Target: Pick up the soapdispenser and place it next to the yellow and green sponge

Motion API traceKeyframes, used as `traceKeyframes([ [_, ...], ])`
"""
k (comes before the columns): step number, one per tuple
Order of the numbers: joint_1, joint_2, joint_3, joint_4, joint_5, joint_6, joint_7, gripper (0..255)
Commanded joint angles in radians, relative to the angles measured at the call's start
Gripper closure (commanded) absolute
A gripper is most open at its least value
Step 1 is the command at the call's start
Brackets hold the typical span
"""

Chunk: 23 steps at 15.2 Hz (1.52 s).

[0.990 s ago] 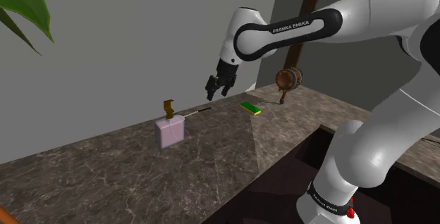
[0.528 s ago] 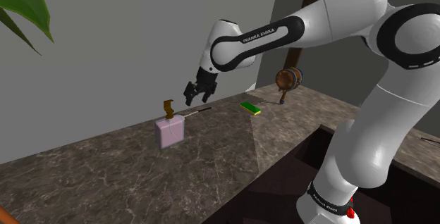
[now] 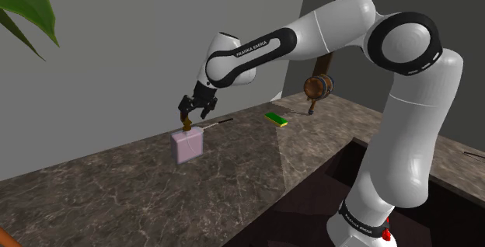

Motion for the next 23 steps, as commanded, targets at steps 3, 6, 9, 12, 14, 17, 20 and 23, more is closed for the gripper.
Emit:
traceKeyframes([
  [3, 0.004, 0.048, 0.005, 0.013, 0.007, 0.039, -0.002, 0],
  [6, 0.007, 0.087, 0.008, 0.018, 0.011, 0.073, -0.004, 0],
  [9, 0.007, 0.087, 0.008, 0.018, 0.011, 0.073, -0.004, 0],
  [12, 0.007, 0.087, 0.008, 0.018, 0.011, 0.073, -0.004, 0],
  [14, 0.007, 0.087, 0.008, 0.018, 0.011, 0.073, -0.004, 0],
  [17, 0.007, 0.087, 0.008, 0.018, 0.011, 0.073, -0.004, 255],
  [20, 0.007, 0.087, 0.008, 0.018, 0.011, 0.073, -0.004, 255],
  [23, 0.007, 0.087, 0.008, 0.018, 0.011, 0.074, -0.004, 255],
])
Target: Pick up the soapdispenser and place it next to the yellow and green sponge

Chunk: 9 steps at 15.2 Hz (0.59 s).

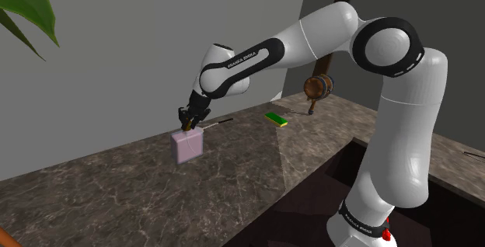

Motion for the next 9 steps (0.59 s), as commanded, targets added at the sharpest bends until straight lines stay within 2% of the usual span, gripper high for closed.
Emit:
traceKeyframes([
  [1, 0.000, 0.000, 0.000, 0.000, 0.000, -0.001, 0.000, 255],
  [9, 0.001, -0.052, -0.007, 0.043, -0.021, -0.095, 0.026, 255],
])
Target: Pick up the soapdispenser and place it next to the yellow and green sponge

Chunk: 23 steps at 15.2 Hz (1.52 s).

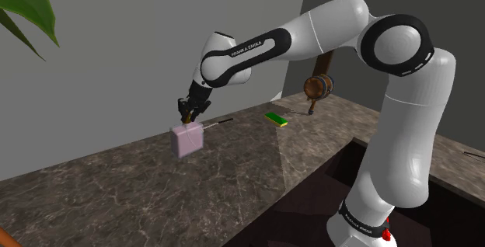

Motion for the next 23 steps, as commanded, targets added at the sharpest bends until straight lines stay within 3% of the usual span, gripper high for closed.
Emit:
traceKeyframes([
  [1, -0.001, -0.011, -0.002, 0.014, -0.004, -0.025, 0.005, 255],
  [23, -0.003, -0.088, -0.010, 0.213, -0.043, -0.298, 0.062, 255],
])
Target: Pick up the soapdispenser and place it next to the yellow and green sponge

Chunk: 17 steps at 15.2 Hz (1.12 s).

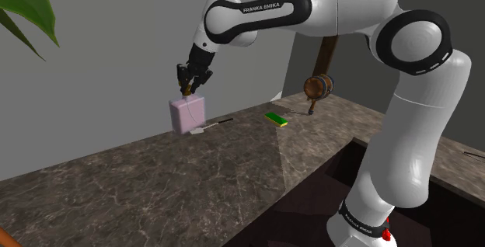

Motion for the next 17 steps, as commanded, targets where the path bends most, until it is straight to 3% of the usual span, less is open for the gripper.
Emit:
traceKeyframes([
  [1, 0.001, -0.004, 0.000, 0.022, -0.003, -0.025, 0.007, 255],
  [17, -0.001, 0.009, -0.003, 0.253, -0.020, -0.241, 0.042, 255],
])
